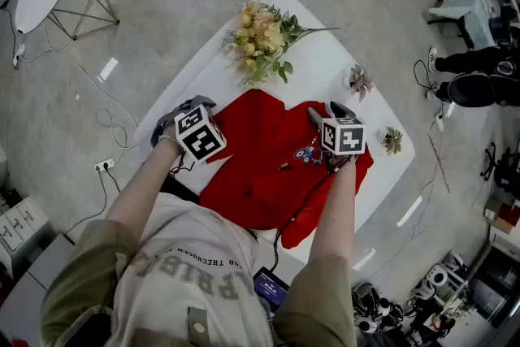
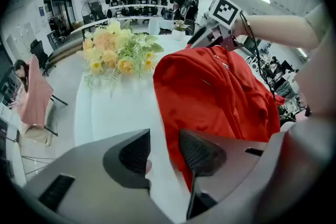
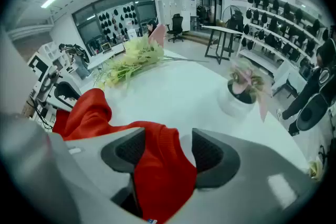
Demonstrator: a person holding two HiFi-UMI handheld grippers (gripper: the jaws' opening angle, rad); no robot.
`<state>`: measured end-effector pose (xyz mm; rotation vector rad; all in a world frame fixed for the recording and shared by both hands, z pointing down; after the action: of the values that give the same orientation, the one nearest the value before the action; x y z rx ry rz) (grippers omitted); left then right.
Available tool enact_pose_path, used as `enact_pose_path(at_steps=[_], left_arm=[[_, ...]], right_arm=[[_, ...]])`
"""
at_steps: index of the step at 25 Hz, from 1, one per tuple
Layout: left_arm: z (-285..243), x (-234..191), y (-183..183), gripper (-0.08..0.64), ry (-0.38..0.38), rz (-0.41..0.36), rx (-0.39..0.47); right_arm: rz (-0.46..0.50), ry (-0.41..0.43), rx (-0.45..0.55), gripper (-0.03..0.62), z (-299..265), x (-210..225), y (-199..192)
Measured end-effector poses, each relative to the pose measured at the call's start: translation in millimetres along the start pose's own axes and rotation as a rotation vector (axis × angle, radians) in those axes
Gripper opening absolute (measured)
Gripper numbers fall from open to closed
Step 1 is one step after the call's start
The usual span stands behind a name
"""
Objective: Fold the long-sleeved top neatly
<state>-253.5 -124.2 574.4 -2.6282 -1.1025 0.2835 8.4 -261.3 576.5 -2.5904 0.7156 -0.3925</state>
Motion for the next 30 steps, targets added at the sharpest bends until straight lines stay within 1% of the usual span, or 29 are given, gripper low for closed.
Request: enact_pose_path(at_steps=[2, 3, 4, 5, 6, 8, 10, 12, 13, 15, 16, 17, 18, 19, 21, 22, 25, 26, 27, 28, 29, 30], left_arm=[[-1.2, 0.1, -0.1, 0.165, -0.017, 0.008, 0.003], [-1.6, 1.9, -0.3, 0.121, -0.031, 0.012, 0.011], [-1.7, 3.9, -0.7, 0.043, -0.039, 0.016, 0.023], [-0.3, 5.0, -1.5, 0.038, -0.029, 0.016, 0.040], [3.4, 4.8, -2.6, 0.035, 0.004, 0.010, 0.063], [20.6, 1.0, -5.0, 0.034, 0.121, -0.006, 0.140], [49.0, -4.5, -9.4, 0.034, 0.268, -0.023, 0.242], [81.6, -8.1, -17.4, 0.034, 0.423, -0.064, 0.331], [96.6, -9.3, -22.7, 0.034, 0.503, -0.095, 0.357], [117.0, -11.3, -37.3, 0.034, 0.647, -0.160, 0.365], [119.7, -12.2, -46.8, 0.034, 0.693, -0.186, 0.346], [116.5, -12.7, -57.2, 0.034, 0.708, -0.201, 0.313], [108.8, -12.2, -67.5, 0.034, 0.692, -0.203, 0.275], [98.9, -10.7, -76.5, 0.034, 0.653, -0.188, 0.246], [79.9, -5.7, -89.3, 0.035, 0.564, -0.138, 0.211], [72.5, -3.8, -93.3, 0.035, 0.536, -0.121, 0.197], [58.1, -2.4, -100.6, 0.037, 0.503, -0.105, 0.153], [56.8, -1.9, -102.8, 0.044, 0.484, -0.091, 0.144], [58.1, -0.9, -105.1, 0.091, 0.458, -0.061, 0.145], [62.1, 0.1, -107.4, 0.168, 0.430, -0.014, 0.156], [68.6, 0.5, -110.3, 0.203, 0.409, 0.047, 0.177], [76.9, -0.6, -114.4, 0.220, 0.399, 0.116, 0.204]], right_arm=[[0.010, 0.004, -0.015, 0.254, -5.4, 0.7, -1.5], [0.015, 0.009, -0.016, 0.245, -5.6, 0.6, -1.6], [0.021, 0.015, -0.013, 0.154, -4.6, -0.1, -1.2], [0.031, 0.021, -0.007, 0.114, -2.4, -1.3, -0.6], [0.048, 0.022, 0.003, 0.081, 1.7, -2.8, 0.7], [0.087, 0.005, 0.055, 0.069, 17.5, -4.4, 7.1], [0.104, -0.007, 0.141, 0.066, 39.6, -4.5, 16.5], [0.112, -0.015, 0.213, 0.066, 59.7, -3.6, 24.1], [0.122, -0.025, 0.233, 0.066, 66.5, -2.4, 26.6], [0.149, -0.055, 0.242, 0.066, 70.0, 1.4, 30.1], [0.158, -0.071, 0.236, 0.065, 66.5, 3.6, 31.2], [0.162, -0.086, 0.223, 0.066, 60.1, 5.7, 31.6], [0.161, -0.101, 0.204, 0.066, 51.5, 7.7, 31.0], [0.155, -0.114, 0.181, 0.066, 41.6, 9.3, 29.5], [0.139, -0.138, 0.134, 0.066, 22.5, 11.0, 26.2], [0.131, -0.150, 0.116, 0.066, 14.6, 11.2, 25.2], [0.115, -0.174, 0.089, 0.070, 0.5, 10.2, 24.8], [0.111, -0.168, 0.095, 0.086, 0.2, 7.9, 25.3], [0.106, -0.147, 0.108, 0.092, 2.7, 4.3, 25.9], [0.097, -0.110, 0.125, 0.167, 7.8, -0.8, 26.6], [0.085, -0.065, 0.145, 0.251, 15.5, -6.8, 27.4], [0.075, -0.025, 0.168, 0.287, 25.7, -12.8, 28.1]])
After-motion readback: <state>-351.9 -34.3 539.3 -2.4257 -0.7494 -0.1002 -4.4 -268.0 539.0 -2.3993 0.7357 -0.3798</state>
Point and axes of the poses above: the fingertips, and each gripper's own axes: z backward along the fingers, x to its right, y out of its top, the point moved 4 cm from there along z, backward along the fingers, and after that the axes turned 5 degrees about -z, right-handed, at the moved point
